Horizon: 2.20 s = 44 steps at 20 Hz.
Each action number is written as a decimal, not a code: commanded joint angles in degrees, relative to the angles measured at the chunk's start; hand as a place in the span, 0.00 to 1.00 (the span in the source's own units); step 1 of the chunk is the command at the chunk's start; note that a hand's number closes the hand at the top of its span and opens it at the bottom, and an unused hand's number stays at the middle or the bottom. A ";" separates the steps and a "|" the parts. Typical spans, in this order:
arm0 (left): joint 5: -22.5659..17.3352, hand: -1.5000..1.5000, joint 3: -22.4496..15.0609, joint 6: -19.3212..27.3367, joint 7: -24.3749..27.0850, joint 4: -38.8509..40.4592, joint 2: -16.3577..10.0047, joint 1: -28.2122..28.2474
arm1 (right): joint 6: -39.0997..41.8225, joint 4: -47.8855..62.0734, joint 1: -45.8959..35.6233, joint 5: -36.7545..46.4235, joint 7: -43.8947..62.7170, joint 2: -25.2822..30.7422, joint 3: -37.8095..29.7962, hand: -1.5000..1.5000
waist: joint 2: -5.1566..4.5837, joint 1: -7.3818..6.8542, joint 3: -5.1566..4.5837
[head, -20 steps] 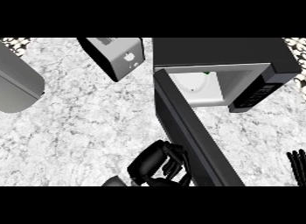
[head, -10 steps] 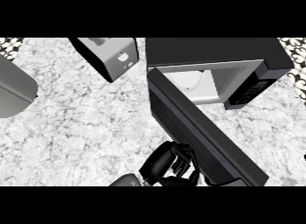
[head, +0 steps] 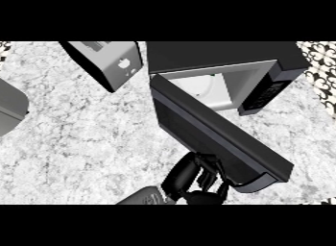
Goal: Pick up the milk, place it into the microwave and close the microwave
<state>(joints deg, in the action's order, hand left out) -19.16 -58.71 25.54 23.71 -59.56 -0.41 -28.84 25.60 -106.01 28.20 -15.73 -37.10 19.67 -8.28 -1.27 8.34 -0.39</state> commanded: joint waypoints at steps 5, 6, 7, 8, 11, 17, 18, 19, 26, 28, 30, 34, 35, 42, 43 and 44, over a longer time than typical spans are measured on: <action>-9.12 1.00 1.83 8.39 2.81 -0.85 0.39 -6.06 | 2.63 -5.22 -0.50 -2.11 2.74 4.23 -0.81 0.00 | -0.44 2.29 -0.08; -10.16 1.00 2.39 10.68 2.68 -1.80 0.39 -5.97 | 2.41 -5.18 -0.60 -3.15 2.84 4.12 -1.40 0.00 | -0.46 3.06 -0.10; -11.07 1.00 2.63 11.84 3.33 -0.89 0.39 -6.12 | 2.20 -5.52 -1.09 -2.97 3.48 4.60 -1.50 0.00 | -0.63 2.65 -0.08; -12.03 1.00 2.74 13.43 2.97 -1.25 0.39 -6.86 | 2.31 -6.49 -0.75 -3.04 3.91 5.01 -1.58 0.00 | -0.46 3.13 -0.09; -14.29 1.00 2.98 16.10 3.14 0.25 0.40 -8.73 | 2.25 -6.30 -2.08 -5.07 4.15 6.03 -3.69 0.00 | -0.79 4.06 0.01; -19.23 0.00 4.49 19.12 0.49 3.31 0.41 -14.31 | 1.34 -7.97 -5.29 -4.23 4.17 9.48 -7.84 0.00 | -1.21 6.56 0.04; -19.90 0.00 4.76 19.28 -0.14 3.79 0.41 -14.31 | -1.78 -7.82 -7.26 -0.47 3.41 10.65 -11.25 0.00 | -1.48 6.98 0.01; -20.36 0.00 5.17 20.22 -0.22 4.45 0.41 -14.07 | -2.62 -9.71 -8.13 1.95 3.35 13.25 -13.90 1.00 | -1.21 7.42 -0.23; -26.38 0.00 9.80 22.83 2.08 5.23 0.41 -18.72 | -4.25 -8.51 -11.80 4.56 3.31 16.00 -16.18 1.00 | -2.64 7.34 -0.04; -27.87 0.00 10.17 23.02 2.22 6.03 0.41 -19.94 | -4.65 -8.25 -12.32 4.74 3.68 16.23 -16.46 1.00 | -2.86 7.97 0.04; -28.74 0.00 10.31 23.68 2.51 7.02 0.40 -20.88 | -4.59 -8.62 -13.53 4.86 4.10 17.14 -16.35 1.00 | -3.11 7.97 0.04; -30.38 0.00 10.97 23.81 4.16 7.76 0.41 -21.69 | -4.97 -7.64 -14.87 4.61 3.92 17.27 -16.67 1.00 | -3.52 8.56 0.16; -30.91 0.00 10.51 23.75 4.59 7.72 0.41 -21.21 | -5.12 -7.65 -15.27 4.59 4.39 17.15 -16.13 1.00 | -3.80 8.49 0.11; -32.96 0.00 9.51 23.06 7.56 9.48 0.41 -21.37 | -5.39 -6.01 -18.28 4.39 4.90 18.61 -16.63 1.00 | -4.11 8.28 0.23; -33.37 0.00 9.20 22.73 7.32 9.46 0.41 -21.84 | -5.36 -6.01 -18.85 4.91 5.40 19.19 -16.19 1.00 | -4.49 8.18 0.19; -33.85 0.00 9.61 22.54 7.71 9.74 0.41 -21.78 | -5.37 -5.63 -18.99 4.48 5.59 19.31 -16.64 1.00 | -4.42 8.45 0.17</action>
<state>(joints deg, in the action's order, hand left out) -51.06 -51.52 47.82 31.38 -53.78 0.01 -47.85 20.26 -112.40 10.50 -11.12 -32.02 38.15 -24.68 -4.97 16.41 -0.20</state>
